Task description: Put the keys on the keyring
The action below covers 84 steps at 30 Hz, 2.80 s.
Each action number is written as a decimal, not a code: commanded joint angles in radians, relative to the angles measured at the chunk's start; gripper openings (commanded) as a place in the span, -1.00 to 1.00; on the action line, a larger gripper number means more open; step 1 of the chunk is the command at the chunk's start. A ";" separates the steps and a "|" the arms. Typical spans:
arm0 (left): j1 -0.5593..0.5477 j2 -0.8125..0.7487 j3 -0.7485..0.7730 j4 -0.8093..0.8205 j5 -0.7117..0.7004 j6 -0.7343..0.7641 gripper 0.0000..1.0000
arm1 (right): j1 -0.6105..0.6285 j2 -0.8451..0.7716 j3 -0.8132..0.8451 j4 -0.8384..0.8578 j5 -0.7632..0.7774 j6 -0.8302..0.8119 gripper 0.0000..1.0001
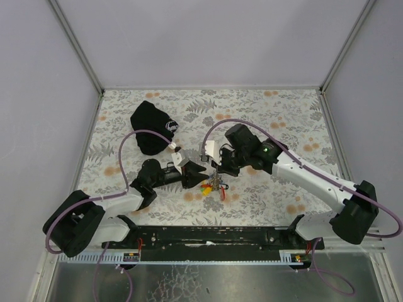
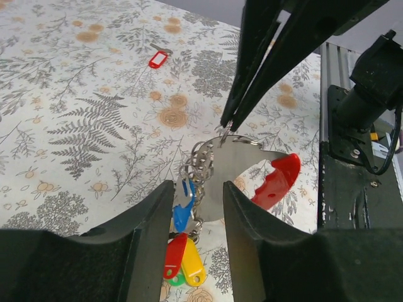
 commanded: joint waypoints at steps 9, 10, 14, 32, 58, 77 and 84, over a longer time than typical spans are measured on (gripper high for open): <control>-0.001 0.164 -0.027 0.461 0.119 -0.007 -0.27 | 0.076 0.148 0.239 -0.250 0.129 -0.052 -1.00; -0.002 0.177 -0.028 0.479 0.127 -0.011 -0.28 | 0.076 0.150 0.236 -0.248 0.128 -0.054 -1.00; -0.003 0.206 -0.027 0.512 0.136 -0.013 -0.33 | 0.077 0.156 0.229 -0.240 0.120 -0.058 -1.00; -0.027 0.262 0.023 0.498 0.126 -0.036 -0.60 | 0.087 0.176 0.228 -0.219 0.093 -0.062 -1.00; -0.029 0.271 -0.070 0.677 -0.042 -0.092 -1.00 | -0.057 -0.297 -0.393 0.597 -0.021 0.189 -0.24; -0.029 0.245 -0.068 0.677 0.003 -0.090 -1.00 | -0.160 -0.225 -0.698 1.249 -0.318 0.260 -0.39; -0.029 0.251 -0.061 0.677 0.016 -0.096 -1.00 | -0.161 -0.191 -0.685 1.258 -0.348 0.260 -0.45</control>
